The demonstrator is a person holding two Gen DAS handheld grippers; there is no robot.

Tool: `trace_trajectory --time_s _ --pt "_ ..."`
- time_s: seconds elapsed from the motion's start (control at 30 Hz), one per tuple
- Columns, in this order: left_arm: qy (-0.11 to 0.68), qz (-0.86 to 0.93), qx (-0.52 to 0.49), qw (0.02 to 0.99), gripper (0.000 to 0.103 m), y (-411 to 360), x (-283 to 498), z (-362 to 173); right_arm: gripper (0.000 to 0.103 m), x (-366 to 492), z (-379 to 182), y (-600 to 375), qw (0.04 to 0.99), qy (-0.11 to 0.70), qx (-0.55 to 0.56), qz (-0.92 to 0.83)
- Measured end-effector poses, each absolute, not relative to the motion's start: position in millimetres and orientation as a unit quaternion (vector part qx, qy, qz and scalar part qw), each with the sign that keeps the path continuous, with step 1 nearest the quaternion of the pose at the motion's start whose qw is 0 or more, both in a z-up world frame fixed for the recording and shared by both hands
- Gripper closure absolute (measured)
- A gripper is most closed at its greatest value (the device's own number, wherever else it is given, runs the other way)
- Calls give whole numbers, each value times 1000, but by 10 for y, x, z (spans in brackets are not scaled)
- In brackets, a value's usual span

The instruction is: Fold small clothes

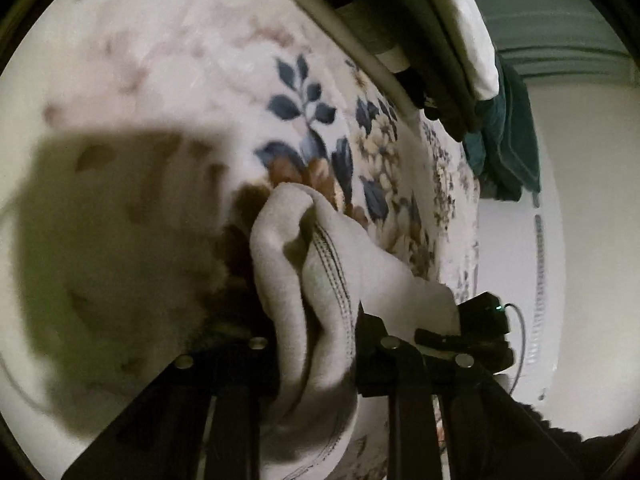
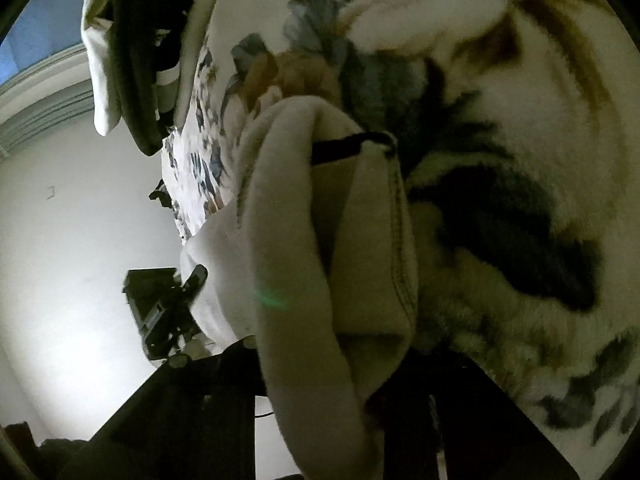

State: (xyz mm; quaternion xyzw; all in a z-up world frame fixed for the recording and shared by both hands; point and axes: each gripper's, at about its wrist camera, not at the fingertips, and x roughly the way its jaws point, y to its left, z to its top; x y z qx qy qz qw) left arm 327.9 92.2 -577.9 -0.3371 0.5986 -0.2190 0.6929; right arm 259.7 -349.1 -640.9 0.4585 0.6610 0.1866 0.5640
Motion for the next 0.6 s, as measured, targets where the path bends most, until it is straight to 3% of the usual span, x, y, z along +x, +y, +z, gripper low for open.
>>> trace_trajectory --time_s 0.17,0.27,0.3,0.33,0.47,0.53,0.57,0.6 --pt "610 -213 -317 694 86 883 3248 -5746 83 2627 -6271 -3423 578 672 427 180" --pt "624 -207 -328 679 68 916 3256 -5868 65 2626 -6364 -3464 557 687 435 167" --pt "624 -210 -342 670 57 952 3236 -5913 53 2616 -6392 -3497 554 687 440 165" --pt "622 -216 -357 662 44 993 3201 -5942 51 2607 -6401 -3510 553 685 445 165" --pt "614 -226 -398 643 41 1049 3061 -6038 51 2536 -6478 -3548 538 681 463 179" --pt "601 -223 -402 654 46 1019 3035 -6017 51 2514 -6502 -3548 541 673 473 175" --pt "596 -218 -399 662 59 996 3040 -5988 53 2523 -6480 -3517 549 669 470 171" --pt "593 -218 -397 666 90 975 3056 -5966 71 2529 -6451 -3494 558 666 465 168"
